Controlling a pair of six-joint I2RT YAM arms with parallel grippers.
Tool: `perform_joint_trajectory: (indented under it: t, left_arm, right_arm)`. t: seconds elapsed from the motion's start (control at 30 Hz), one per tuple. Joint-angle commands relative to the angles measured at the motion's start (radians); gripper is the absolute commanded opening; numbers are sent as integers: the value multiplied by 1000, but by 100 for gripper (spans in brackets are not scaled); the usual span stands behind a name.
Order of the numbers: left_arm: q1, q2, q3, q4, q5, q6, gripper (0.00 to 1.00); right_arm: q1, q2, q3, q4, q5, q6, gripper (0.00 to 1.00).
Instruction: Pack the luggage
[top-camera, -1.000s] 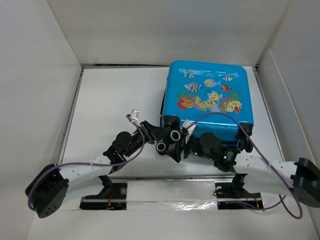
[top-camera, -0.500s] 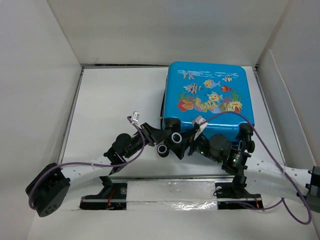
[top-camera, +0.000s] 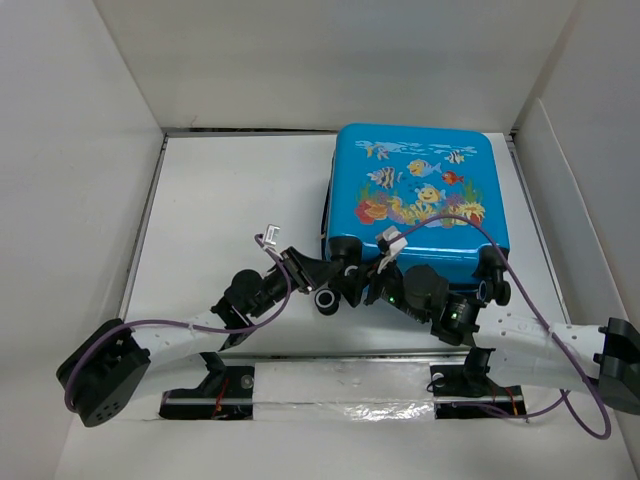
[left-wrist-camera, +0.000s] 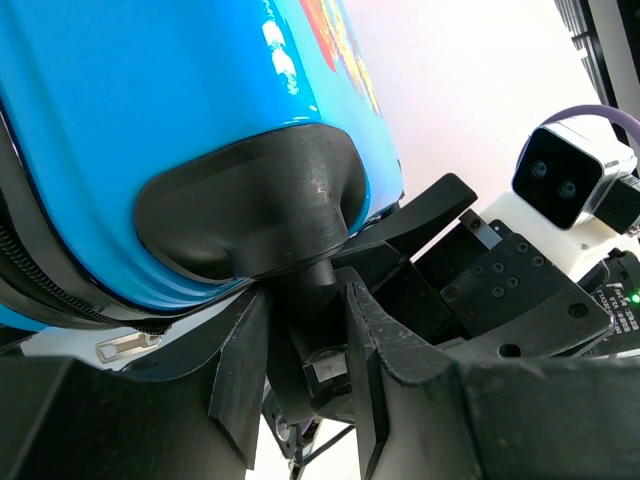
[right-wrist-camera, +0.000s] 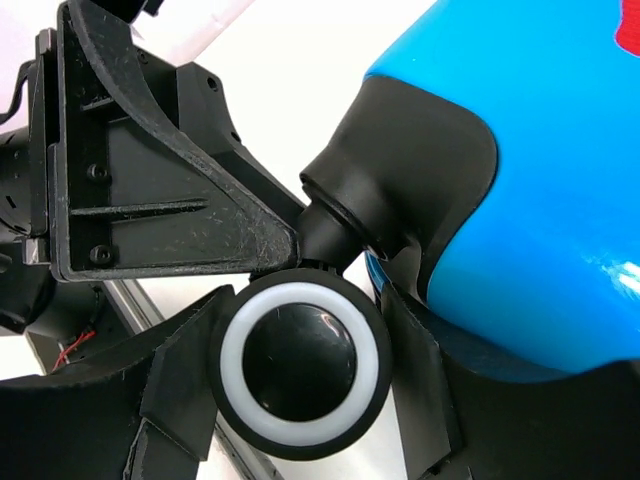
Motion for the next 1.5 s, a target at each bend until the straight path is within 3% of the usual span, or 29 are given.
perform_joint_trajectory:
  t: [0.0,0.07,0.1,0.13,0.17,0.27,0.3,0.37,0.43,0.47,0.53,0.57,0.6,0.63,0.67,0.83,0.97,1.2,1.47]
  left_arm:
    - [-37,-10,-17,11,211,22,0]
    - [-37,-38,-5,-30,206,40,0]
    - [-37,-53,3,-100,190,56,9]
    - [-37,-70,14,-150,177,91,19]
    - [-37,-114,35,-200,159,111,38]
    - [-4,-231,70,-412,64,188,62]
    - [20,-263,78,-508,15,203,64]
    - [29,-361,89,-616,-57,234,64]
    - [42,-415,78,-710,-160,252,56]
    - [42,-447,49,-719,-191,281,37]
    - [23,-443,18,-712,-205,289,24]
    - [-18,-408,3,-703,-217,286,13]
    - [-79,-383,-26,-649,-247,289,10]
    - [-79,-360,-37,-615,-263,292,10]
    - [-160,-301,-38,-588,-292,300,10]
    - [-417,-100,95,-497,-651,415,21]
    - [-441,60,155,-450,-783,415,25]
    - [-472,163,164,-293,-939,461,31]
    - [-504,243,192,-161,-993,521,34]
  right_arm:
    - [-4,-8,3,129,107,22,16]
    - [-4,-15,3,111,126,17,8]
    - [-4,-26,2,106,126,8,0]
    - [-4,-32,2,105,126,5,0]
    - [-4,-37,2,99,124,2,0]
    - [-4,-48,6,89,120,-7,0]
    - [-4,-49,8,88,118,-11,0]
    - [-4,-46,13,83,109,-14,0]
    - [-4,-41,23,80,103,-20,0]
    - [-4,-38,26,79,98,-21,0]
    - [-4,-38,28,79,100,-23,0]
    - [-4,-37,32,76,100,-24,0]
    - [-4,-38,37,71,97,-29,0]
    - [-4,-37,42,68,95,-30,0]
    - [-4,-37,49,62,92,-32,0]
    - [-4,-26,68,56,77,-30,0]
    - [-4,-11,82,59,54,-29,0]
    - [-4,17,114,51,9,-21,0]
    - [-4,15,106,80,-34,-17,0]
